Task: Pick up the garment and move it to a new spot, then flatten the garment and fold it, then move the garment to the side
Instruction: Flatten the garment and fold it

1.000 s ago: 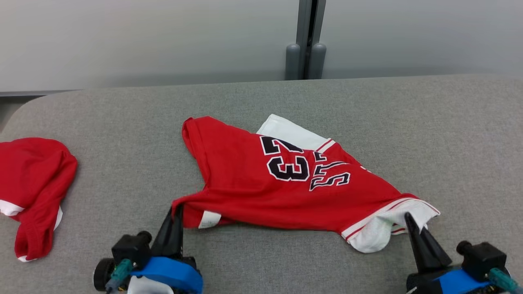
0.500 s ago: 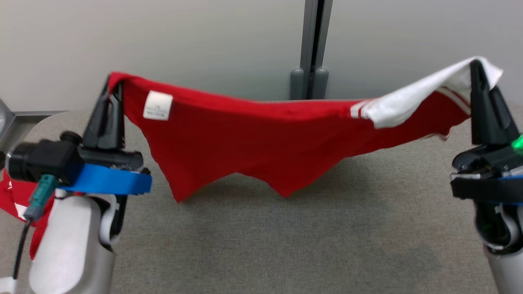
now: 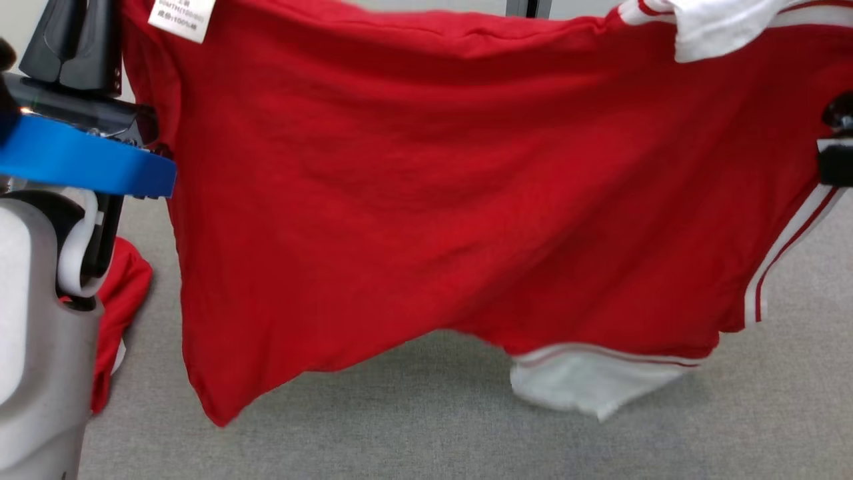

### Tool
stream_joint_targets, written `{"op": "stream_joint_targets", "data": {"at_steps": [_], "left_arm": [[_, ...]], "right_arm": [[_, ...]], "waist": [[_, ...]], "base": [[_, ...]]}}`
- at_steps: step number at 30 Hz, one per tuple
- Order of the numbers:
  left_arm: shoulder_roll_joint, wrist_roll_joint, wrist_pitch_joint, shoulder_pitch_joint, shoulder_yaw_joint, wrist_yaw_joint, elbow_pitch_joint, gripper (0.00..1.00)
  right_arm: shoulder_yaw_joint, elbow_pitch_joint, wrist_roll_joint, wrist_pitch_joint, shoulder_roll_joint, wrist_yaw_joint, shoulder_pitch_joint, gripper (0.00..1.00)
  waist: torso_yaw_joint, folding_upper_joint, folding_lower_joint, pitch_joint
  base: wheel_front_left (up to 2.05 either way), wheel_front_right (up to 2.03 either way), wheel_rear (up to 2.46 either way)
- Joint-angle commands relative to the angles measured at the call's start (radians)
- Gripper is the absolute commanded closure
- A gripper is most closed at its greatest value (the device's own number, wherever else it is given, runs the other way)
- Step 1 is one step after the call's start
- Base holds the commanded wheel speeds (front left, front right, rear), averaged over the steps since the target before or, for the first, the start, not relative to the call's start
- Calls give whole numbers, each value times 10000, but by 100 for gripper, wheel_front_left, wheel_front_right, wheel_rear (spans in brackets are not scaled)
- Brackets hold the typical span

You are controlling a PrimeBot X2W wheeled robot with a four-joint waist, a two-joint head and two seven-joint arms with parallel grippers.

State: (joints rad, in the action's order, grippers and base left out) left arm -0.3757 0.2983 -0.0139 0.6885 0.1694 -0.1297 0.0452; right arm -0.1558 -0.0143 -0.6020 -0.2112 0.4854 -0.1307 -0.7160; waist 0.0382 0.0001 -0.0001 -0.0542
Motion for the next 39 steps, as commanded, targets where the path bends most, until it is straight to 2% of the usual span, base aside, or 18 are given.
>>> {"op": "stream_joint_targets", "data": {"at_steps": [1, 8, 14, 18, 21, 27, 34, 39], "left_arm": [[-45, 42, 49, 147, -20, -13, 42, 100], [170, -14, -153, 1125, -130, 314, 1148, 100], [424, -355, -1696, 3021, -377, 779, 2906, 100], [647, -513, -2369, 4151, -477, 909, 3633, 100], [868, -586, -2486, 4274, -440, 844, 4188, 100], [1494, -283, -2517, 2608, -998, 625, 4431, 100], [2731, -222, -2523, -1284, -1556, 212, 4757, 100], [3136, -97, -2524, -3510, -1867, 61, 4831, 100]], "right_arm": [[-84, 120, 4, 35, 84, 0, -172, 100], [-687, 2010, 90, -22, 54, 1, -1832, 100], [-1029, 3771, 956, -462, -129, 1, -4249, 100], [-897, 4251, 1689, -542, -187, 1, -5492, 100], [-574, 4442, 1890, -541, -352, 1, -5593, 100], [-67, 4248, 1807, -546, -673, 1, -3752, 100], [288, 3532, 1060, -547, -1410, 1, 818, 100], [259, 3346, 607, -549, -1851, 1, 3648, 100]], "waist": [[45, -1, 1, -118], [-5, -1, 1, -1306], [-141, -1, 1, -2409], [-124, -1, 1, -2863], [-82, -1, 1, -3034], [-121, -1, 1, -3166], [-161, -1, 1, -2873], [-231, -1, 1, -2383]], "base": [[0, 0, 0], [0, 0, 0], [0, 0, 0], [0, 0, 0], [0, 0, 0], [0, 0, 0], [0, 0, 0], [0, 0, 0]]}}
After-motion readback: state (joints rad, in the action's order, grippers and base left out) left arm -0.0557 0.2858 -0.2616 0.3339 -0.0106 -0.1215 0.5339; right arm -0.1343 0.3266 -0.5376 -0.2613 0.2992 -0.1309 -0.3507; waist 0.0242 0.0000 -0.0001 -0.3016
